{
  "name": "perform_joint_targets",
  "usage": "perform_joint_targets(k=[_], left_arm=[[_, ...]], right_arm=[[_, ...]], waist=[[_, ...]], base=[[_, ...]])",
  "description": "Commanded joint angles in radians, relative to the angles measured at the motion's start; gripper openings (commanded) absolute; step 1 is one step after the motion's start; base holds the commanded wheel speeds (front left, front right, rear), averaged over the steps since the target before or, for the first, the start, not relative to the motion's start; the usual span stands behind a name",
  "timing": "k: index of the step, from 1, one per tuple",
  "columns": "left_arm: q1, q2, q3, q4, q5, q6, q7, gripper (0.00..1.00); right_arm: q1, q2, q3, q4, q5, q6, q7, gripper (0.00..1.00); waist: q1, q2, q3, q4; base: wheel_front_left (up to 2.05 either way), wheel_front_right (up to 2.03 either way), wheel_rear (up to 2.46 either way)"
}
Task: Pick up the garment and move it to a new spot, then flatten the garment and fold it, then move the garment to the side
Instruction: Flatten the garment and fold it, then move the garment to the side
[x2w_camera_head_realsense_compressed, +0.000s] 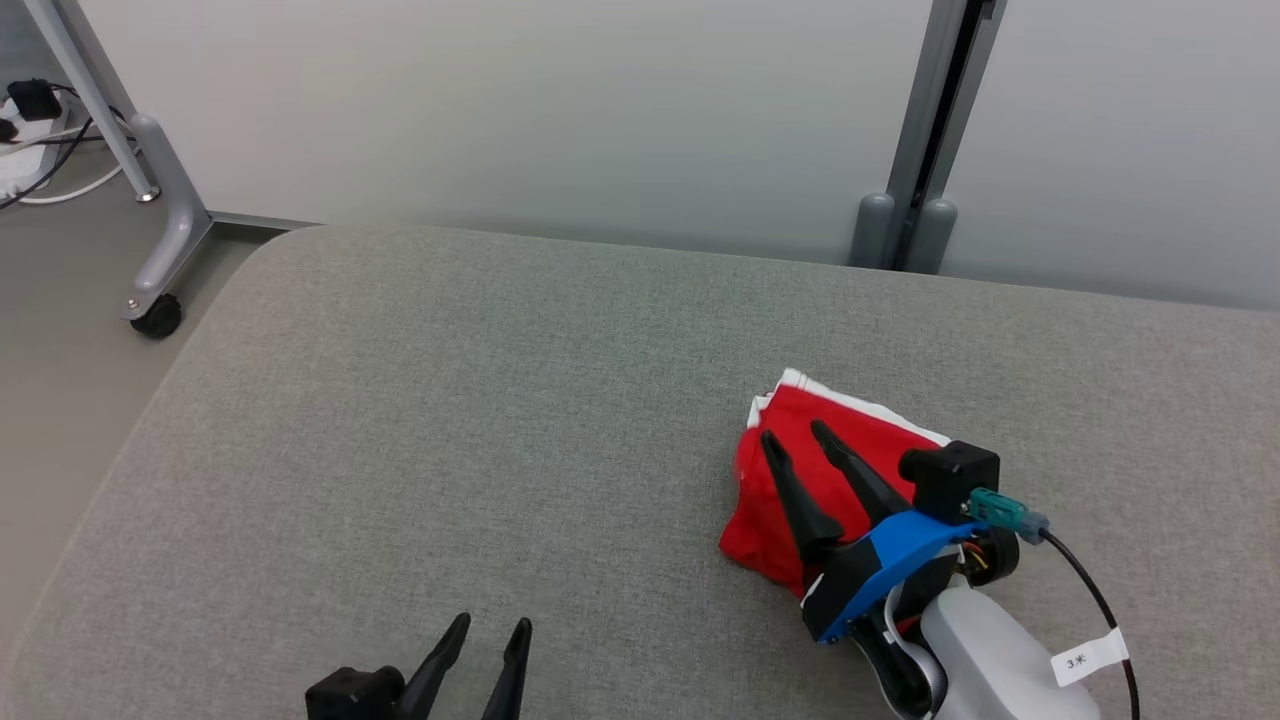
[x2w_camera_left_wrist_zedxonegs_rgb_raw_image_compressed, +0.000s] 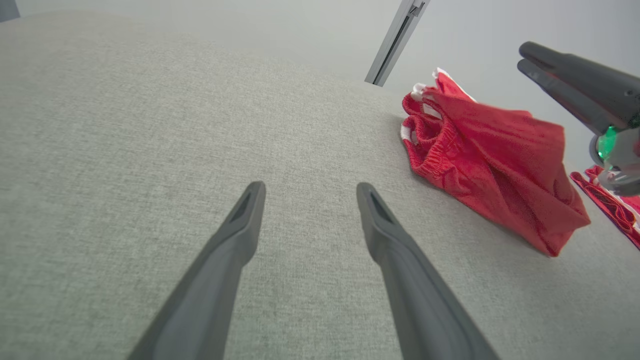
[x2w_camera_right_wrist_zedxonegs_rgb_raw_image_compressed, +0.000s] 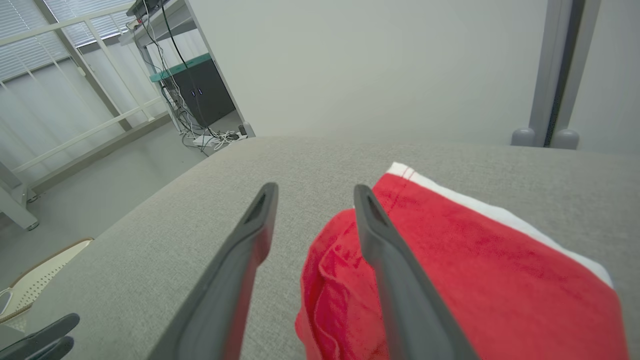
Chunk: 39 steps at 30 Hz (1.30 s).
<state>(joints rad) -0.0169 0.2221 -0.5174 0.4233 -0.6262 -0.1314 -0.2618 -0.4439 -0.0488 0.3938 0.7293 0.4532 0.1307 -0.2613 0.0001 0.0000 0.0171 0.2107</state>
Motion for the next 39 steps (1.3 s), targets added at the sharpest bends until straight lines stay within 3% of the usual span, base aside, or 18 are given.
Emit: perform_joint_targets(k=[1, 7, 17, 23, 29, 38, 39], left_arm=[[-0.017, 0.009, 0.012, 0.002, -0.004, 0.002, -0.004, 1.00], [-0.007, 0.006, 0.069, 0.002, 0.018, 0.001, -0.004, 1.00], [0.008, -0.034, 0.212, -0.011, 0.150, 0.002, -0.004, 1.00], [0.043, -0.061, 0.290, -0.040, 0.270, 0.002, -0.004, 1.00], [0.090, -0.094, 0.325, -0.074, 0.346, 0.002, -0.004, 1.00], [0.085, -0.113, 0.316, -0.082, 0.355, 0.002, -0.004, 1.00], [0.081, -0.112, 0.311, -0.083, 0.351, 0.002, -0.004, 1.00]], right_arm=[[-0.009, -0.005, 0.016, -0.011, 0.028, 0.000, -0.004, 1.00], [0.027, -0.005, 0.031, -0.067, 0.032, 0.000, -0.004, 1.00], [0.156, -0.004, -0.251, -0.126, -0.216, 0.000, -0.005, 1.00], [0.241, -0.004, -0.349, -0.183, -0.299, 0.000, -0.005, 1.00], [0.318, -0.003, -0.375, -0.201, -0.300, 0.000, -0.005, 1.00], [0.309, -0.003, -0.364, -0.205, -0.288, 0.000, -0.005, 1.00], [0.305, -0.003, -0.358, -0.202, -0.286, 0.000, -0.005, 0.95]], waist=[[-0.0001, 0.0000, 0.002, 0.001], [-0.0001, 0.0000, -0.012, -0.037], [-0.0001, 0.0000, -0.024, -0.132], [-0.0001, 0.0000, -0.031, -0.161], [-0.0001, 0.0000, -0.045, -0.174], [-0.0001, 0.0000, -0.041, -0.177], [-0.0001, 0.0000, -0.038, -0.173]], base=[[0.00, 0.00, 0.00], [0.00, 0.00, 0.00], [0.00, 0.00, 0.00], [0.00, 0.00, 0.00], [0.00, 0.00, 0.00], [0.00, 0.00, 0.00], [0.00, 0.00, 0.00]])
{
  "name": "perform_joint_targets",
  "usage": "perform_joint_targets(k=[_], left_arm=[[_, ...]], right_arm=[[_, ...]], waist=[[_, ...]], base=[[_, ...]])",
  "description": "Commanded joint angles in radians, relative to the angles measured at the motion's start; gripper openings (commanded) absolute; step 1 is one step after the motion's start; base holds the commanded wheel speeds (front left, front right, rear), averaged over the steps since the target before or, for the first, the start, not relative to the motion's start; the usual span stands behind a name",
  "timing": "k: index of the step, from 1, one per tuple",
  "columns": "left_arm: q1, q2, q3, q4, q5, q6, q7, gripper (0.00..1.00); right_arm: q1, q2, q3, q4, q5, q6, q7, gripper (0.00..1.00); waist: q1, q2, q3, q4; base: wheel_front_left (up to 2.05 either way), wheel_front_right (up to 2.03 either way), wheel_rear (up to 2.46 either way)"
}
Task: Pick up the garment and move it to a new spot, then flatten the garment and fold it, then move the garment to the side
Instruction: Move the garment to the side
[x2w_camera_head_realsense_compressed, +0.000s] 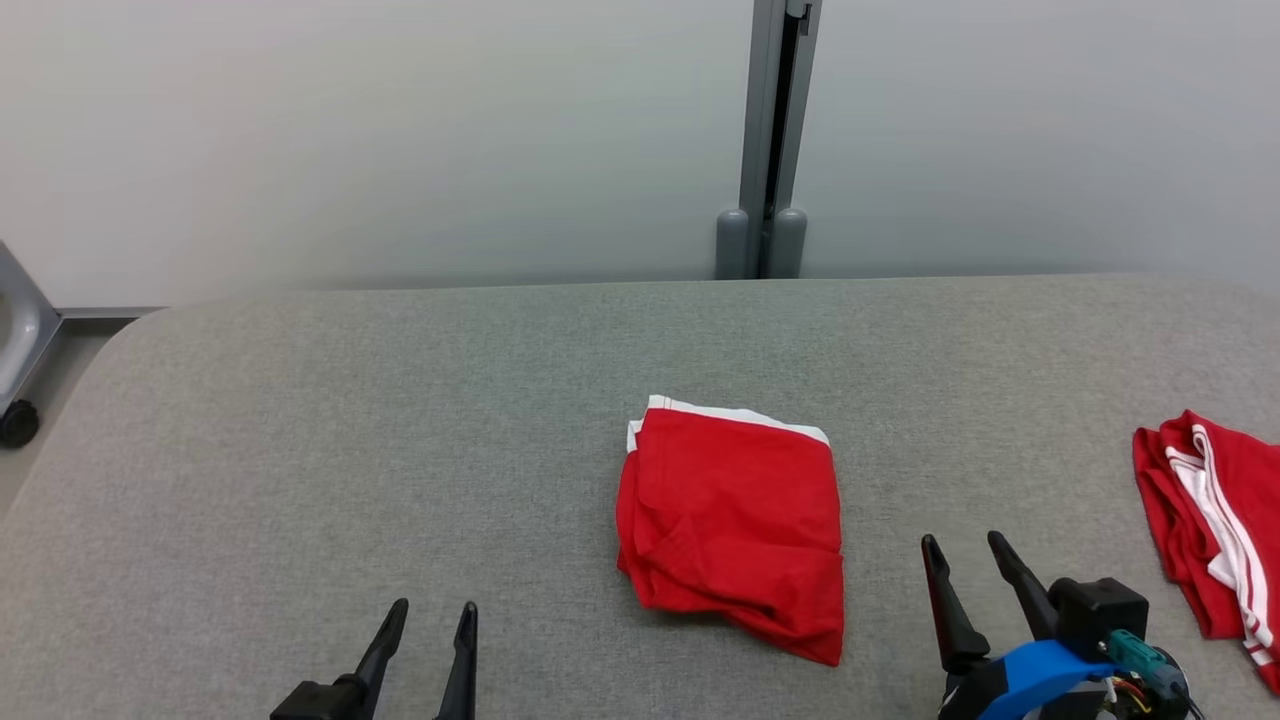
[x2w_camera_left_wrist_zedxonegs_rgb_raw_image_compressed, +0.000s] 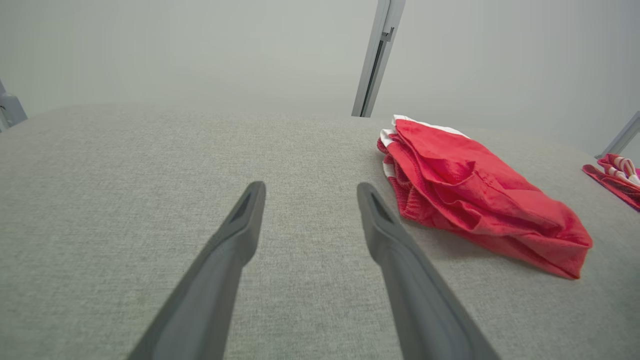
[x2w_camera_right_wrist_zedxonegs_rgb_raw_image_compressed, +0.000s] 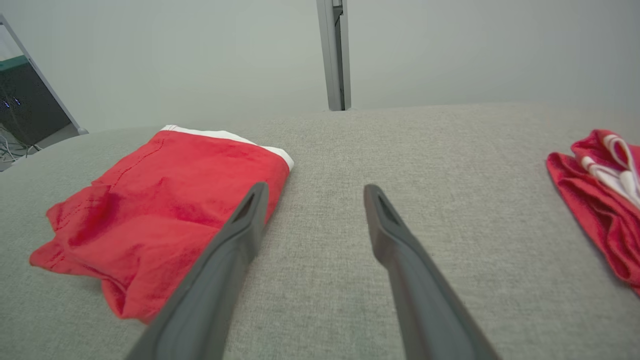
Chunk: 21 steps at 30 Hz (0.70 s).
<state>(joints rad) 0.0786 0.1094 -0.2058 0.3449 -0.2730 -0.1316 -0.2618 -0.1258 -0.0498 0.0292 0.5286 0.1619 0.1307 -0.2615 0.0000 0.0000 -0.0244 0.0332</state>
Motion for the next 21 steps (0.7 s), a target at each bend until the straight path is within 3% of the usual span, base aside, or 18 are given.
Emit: perform_joint_targets(k=[1, 2, 3, 16, 21], left_arm=[[-0.019, 0.002, -0.007, -0.004, -0.007, 0.002, -0.004, 1.00], [-0.023, 0.003, -0.013, -0.003, -0.010, 0.002, -0.004, 1.00], [-0.026, 0.004, -0.019, -0.002, -0.013, 0.002, -0.004, 1.00], [-0.086, 0.050, -0.105, -0.012, -0.084, 0.002, -0.004, 1.00], [-0.094, 0.066, -0.113, -0.011, -0.104, 0.002, -0.004, 1.00]], right_arm=[[-0.019, -0.002, 0.015, 0.003, 0.005, 0.000, -0.004, 0.49], [-0.025, -0.001, 0.024, 0.008, 0.007, 0.000, -0.004, 0.15], [-0.034, -0.002, 0.030, 0.015, 0.006, 0.000, -0.004, 0.00], [-0.211, -0.002, 0.098, 0.215, -0.054, 0.000, -0.004, 0.00], [-0.227, -0.002, 0.161, 0.260, -0.027, 0.000, -0.004, 0.00]], waist=[[0.0000, 0.0000, 0.007, 0.010], [0.0000, 0.0000, 0.010, 0.017], [0.0000, 0.0000, 0.014, 0.025], [0.0000, 0.0000, 0.107, 0.207], [0.0000, 0.0000, 0.124, 0.242]], base=[[0.00, 0.00, 0.00], [0.00, 0.00, 0.00], [0.00, 0.00, 0.00], [0.00, 0.00, 0.00], [0.00, 0.00, 0.00]])
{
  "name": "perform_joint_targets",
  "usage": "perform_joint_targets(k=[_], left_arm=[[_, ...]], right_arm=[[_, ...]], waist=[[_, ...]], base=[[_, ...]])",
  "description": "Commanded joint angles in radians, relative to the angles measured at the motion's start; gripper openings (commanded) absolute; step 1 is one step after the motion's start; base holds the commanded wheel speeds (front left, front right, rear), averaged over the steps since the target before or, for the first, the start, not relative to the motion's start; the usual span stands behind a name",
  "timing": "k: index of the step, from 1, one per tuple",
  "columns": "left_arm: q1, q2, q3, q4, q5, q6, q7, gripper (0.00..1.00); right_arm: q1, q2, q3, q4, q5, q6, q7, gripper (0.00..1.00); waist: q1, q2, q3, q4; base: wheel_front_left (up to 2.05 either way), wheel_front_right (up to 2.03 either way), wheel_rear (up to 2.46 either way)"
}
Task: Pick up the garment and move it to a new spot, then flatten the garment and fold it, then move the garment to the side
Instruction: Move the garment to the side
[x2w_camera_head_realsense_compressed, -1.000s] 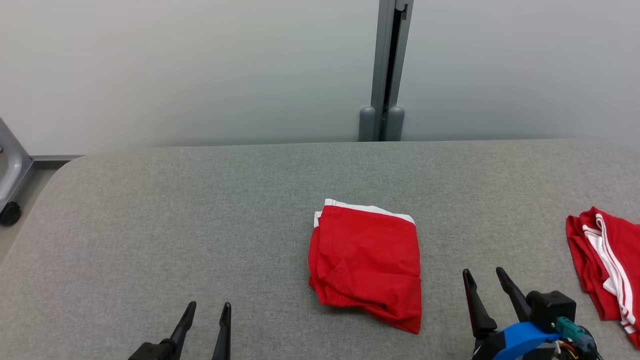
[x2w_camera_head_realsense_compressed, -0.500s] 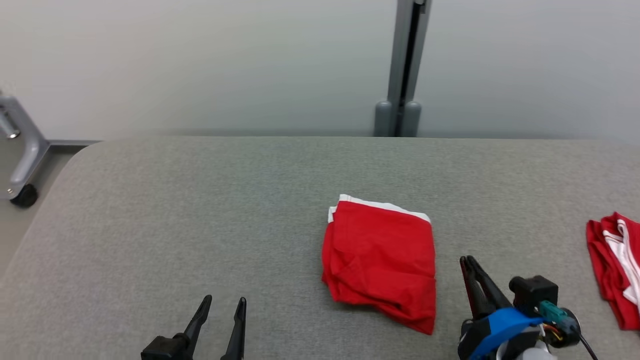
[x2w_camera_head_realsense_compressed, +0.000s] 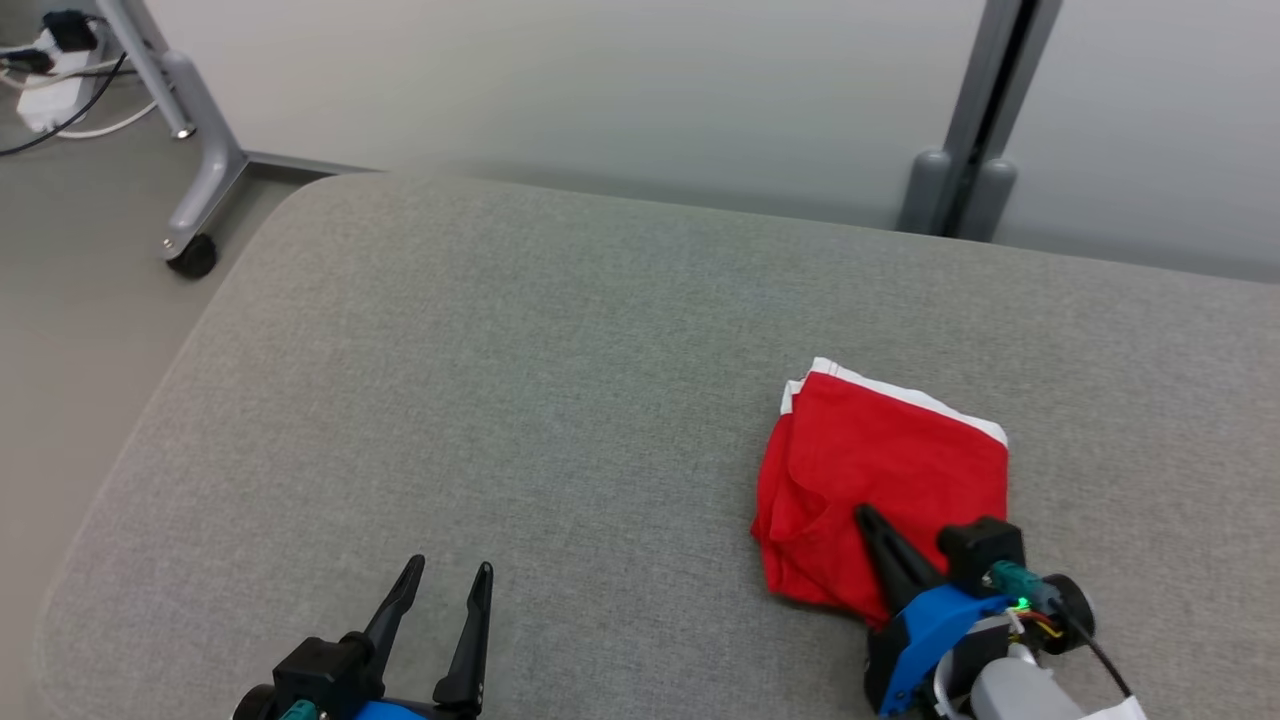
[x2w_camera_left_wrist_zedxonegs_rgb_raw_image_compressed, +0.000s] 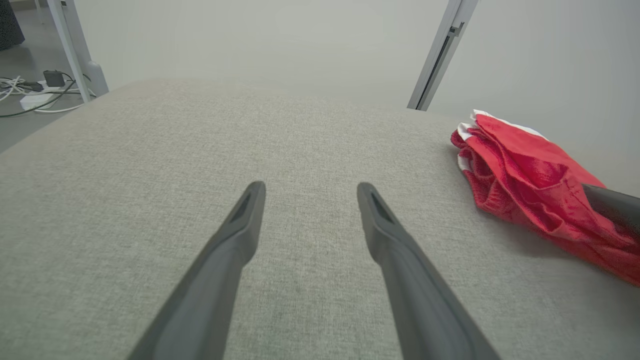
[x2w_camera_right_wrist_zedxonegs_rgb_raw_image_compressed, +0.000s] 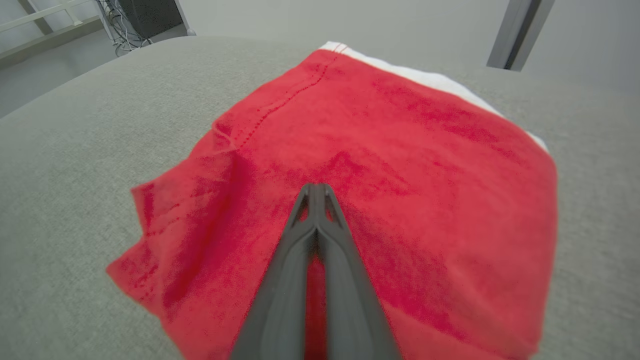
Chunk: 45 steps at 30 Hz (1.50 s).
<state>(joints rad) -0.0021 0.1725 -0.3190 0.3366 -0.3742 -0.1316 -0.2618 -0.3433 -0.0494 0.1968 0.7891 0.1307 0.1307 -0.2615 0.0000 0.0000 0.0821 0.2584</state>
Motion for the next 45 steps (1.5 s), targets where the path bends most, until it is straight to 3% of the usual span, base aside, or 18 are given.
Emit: perform_joint_targets(k=[1, 10, 14, 19, 25, 26, 28, 29, 30, 36, 45], left_arm=[[-0.015, 0.004, -0.001, -0.003, -0.005, 0.002, -0.004, 1.00], [-0.021, -0.004, 0.004, -0.008, -0.007, 0.002, -0.004, 1.00], [-0.022, -0.010, 0.012, -0.012, -0.002, 0.002, -0.004, 1.00], [-0.011, -0.018, 0.039, -0.024, 0.011, 0.002, -0.004, 1.00], [0.008, -0.027, 0.084, -0.018, 0.036, 0.002, -0.004, 1.00], [0.012, -0.030, 0.093, -0.016, 0.040, 0.002, -0.004, 1.00], [0.015, -0.030, 0.107, -0.013, 0.048, 0.002, -0.004, 1.00], [0.016, -0.032, 0.115, -0.013, 0.052, 0.002, -0.004, 1.00], [0.018, -0.033, 0.124, -0.012, 0.053, 0.002, -0.004, 1.00], [0.039, -0.042, 0.164, -0.005, 0.076, 0.002, -0.004, 1.00], [0.066, -0.064, 0.195, 0.005, 0.126, 0.002, -0.004, 1.00]], right_arm=[[-0.011, -0.003, 0.020, 0.000, 0.014, 0.000, -0.004, 0.00], [0.024, -0.003, 0.303, -0.010, 0.121, 0.000, -0.005, 0.00], [0.007, -0.003, 0.372, -0.034, 0.173, 0.000, -0.005, 0.00], [0.010, -0.004, 0.344, -0.149, 0.207, 0.000, -0.005, 0.00], [0.090, -0.004, 0.133, -0.287, 0.171, 0.000, -0.004, 0.00], [0.105, -0.003, 0.097, -0.297, 0.167, 0.000, -0.004, 0.24], [0.130, -0.003, 0.018, -0.312, 0.161, 0.000, -0.004, 0.50], [0.144, -0.003, -0.015, -0.315, 0.152, 0.000, -0.004, 0.96], [0.158, -0.003, -0.041, -0.315, 0.141, 0.000, -0.004, 1.00], [0.213, -0.002, -0.168, -0.302, 0.066, 0.000, -0.004, 1.00], [0.259, -0.002, -0.194, -0.264, 0.052, 0.000, -0.004, 1.00]], waist=[[0.0000, 0.0000, 0.019, 0.021], [0.0000, 0.0000, 0.003, 0.009], [0.0000, 0.0000, -0.011, -0.019], [0.0000, 0.0000, -0.035, -0.064], [0.0000, 0.0000, -0.071, -0.124], [0.0000, 0.0000, -0.075, -0.134], [0.0000, 0.0000, -0.080, -0.154], [0.0000, 0.0000, -0.081, -0.164], [0.0000, 0.0000, -0.082, -0.174], [0.0000, 0.0000, -0.083, -0.224], [0.0000, 0.0000, -0.084, -0.259]], base=[[0.00, 0.00, 0.00], [0.00, 0.00, 0.00], [0.00, 0.00, 0.00], [0.00, 0.00, 0.00], [0.00, 0.00, 0.00], [0.00, 0.00, 0.00], [0.00, 0.00, 0.00], [0.00, 0.00, 0.00], [0.00, 0.00, 0.00], [0.00, 0.00, 0.00], [0.00, 0.00, 0.00]])
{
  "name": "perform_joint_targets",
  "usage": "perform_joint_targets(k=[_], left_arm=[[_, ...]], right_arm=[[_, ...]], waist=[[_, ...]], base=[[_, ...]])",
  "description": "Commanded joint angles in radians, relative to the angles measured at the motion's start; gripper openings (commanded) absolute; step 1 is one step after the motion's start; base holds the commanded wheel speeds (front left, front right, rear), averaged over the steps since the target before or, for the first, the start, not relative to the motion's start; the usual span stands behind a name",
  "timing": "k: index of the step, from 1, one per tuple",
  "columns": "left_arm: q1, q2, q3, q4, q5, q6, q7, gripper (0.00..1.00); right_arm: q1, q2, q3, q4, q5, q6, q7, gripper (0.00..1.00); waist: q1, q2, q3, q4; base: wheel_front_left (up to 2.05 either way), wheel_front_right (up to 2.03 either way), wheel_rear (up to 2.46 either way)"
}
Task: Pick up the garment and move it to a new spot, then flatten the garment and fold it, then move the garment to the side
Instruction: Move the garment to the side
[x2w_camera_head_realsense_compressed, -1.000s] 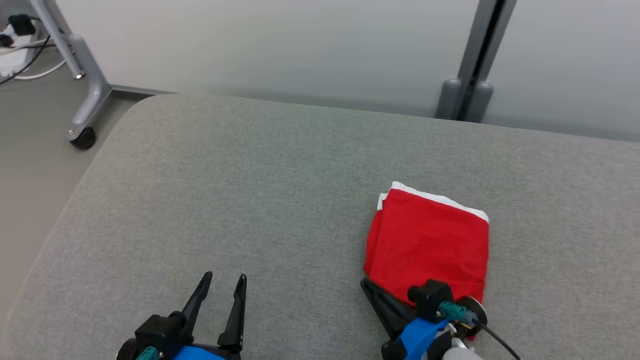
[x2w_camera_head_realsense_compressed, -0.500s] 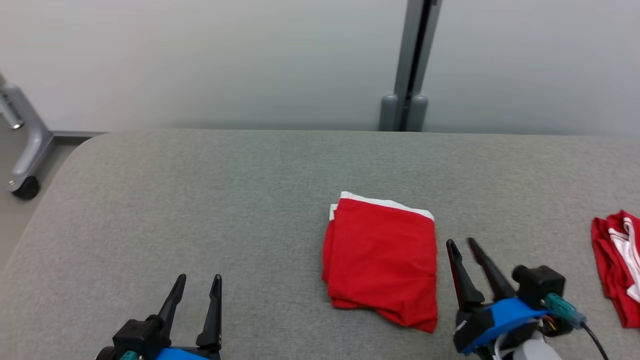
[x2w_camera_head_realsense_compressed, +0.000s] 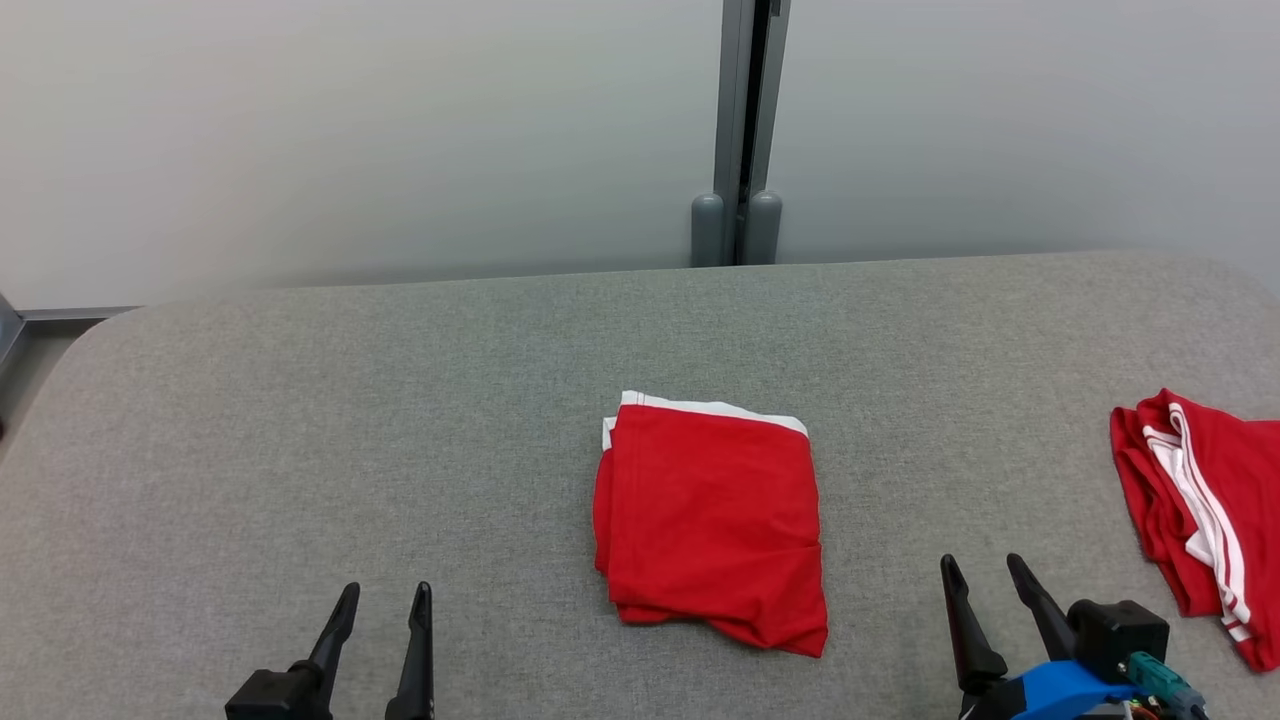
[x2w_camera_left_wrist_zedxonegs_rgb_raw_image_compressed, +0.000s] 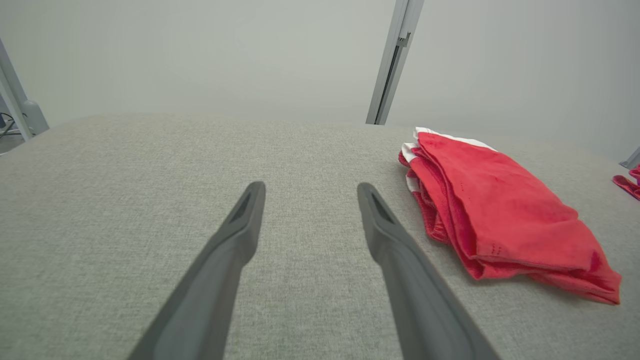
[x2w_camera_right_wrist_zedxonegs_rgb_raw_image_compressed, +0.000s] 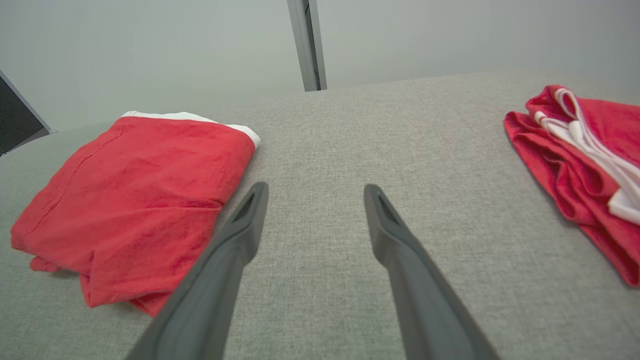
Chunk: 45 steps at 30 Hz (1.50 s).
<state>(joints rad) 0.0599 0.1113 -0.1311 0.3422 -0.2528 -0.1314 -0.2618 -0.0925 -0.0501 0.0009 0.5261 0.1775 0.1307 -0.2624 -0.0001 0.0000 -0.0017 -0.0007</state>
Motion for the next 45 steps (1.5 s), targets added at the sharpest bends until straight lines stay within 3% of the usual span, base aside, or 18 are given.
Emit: perform_joint_targets(k=[1, 11, 18, 22, 27, 30, 37, 45], left_arm=[[0.005, -0.005, 0.008, 0.001, 0.009, 0.002, -0.004, 1.00], [-0.022, -0.006, -0.018, -0.003, 0.010, 0.002, -0.004, 1.00], [-0.072, 0.019, -0.068, -0.012, -0.021, 0.002, -0.004, 1.00], [-0.100, 0.034, -0.101, -0.010, -0.053, 0.002, -0.004, 1.00], [-0.122, 0.052, -0.132, -0.009, -0.090, 0.002, -0.004, 1.00], [-0.119, 0.059, -0.131, -0.011, -0.100, 0.002, -0.004, 1.00], [-0.100, 0.066, -0.125, -0.025, -0.097, 0.002, -0.004, 1.00], [-0.102, 0.066, -0.190, -0.070, -0.088, 0.002, -0.004, 1.00]], right_arm=[[0.008, -0.001, 0.004, 0.001, 0.006, 0.000, -0.003, 1.00], [-0.042, -0.002, 0.038, 0.029, -0.012, 0.000, -0.003, 1.00], [-0.184, -0.002, 0.101, 0.099, 0.001, 0.000, -0.003, 1.00], [-0.268, -0.002, 0.125, 0.190, -0.005, 0.000, -0.003, 1.00], [-0.338, -0.002, 0.077, 0.403, -0.034, 0.000, 0.001, 1.00], [-0.339, 0.001, 0.081, 0.472, -0.041, 0.000, 0.007, 0.00], [-0.333, -0.007, 0.064, 0.417, -0.035, -0.001, 0.000, 0.00], [-0.281, -0.005, 0.119, 0.340, -0.005, -0.001, 0.000, 0.00]], waist=[[0.0001, 0.0000, 0.000, 0.000], [0.0001, 0.0000, 0.022, 0.031], [0.0001, 0.0000, 0.109, 0.092], [0.0001, 0.0000, 0.154, 0.142], [0.0001, 0.0000, 0.188, 0.191], [0.0001, 0.0000, 0.189, 0.190], [0.0001, 0.0000, 0.158, 0.094], [0.0001, 0.0000, 0.134, -0.158]], base=[[0.00, 0.00, 0.00], [0.00, 0.00, 0.00], [0.00, 0.00, 0.00], [0.00, 0.00, 0.00], [0.00, 0.00, 0.00], [0.00, 0.00, 0.00], [0.00, 0.00, 0.00], [0.00, 0.00, 0.00]])
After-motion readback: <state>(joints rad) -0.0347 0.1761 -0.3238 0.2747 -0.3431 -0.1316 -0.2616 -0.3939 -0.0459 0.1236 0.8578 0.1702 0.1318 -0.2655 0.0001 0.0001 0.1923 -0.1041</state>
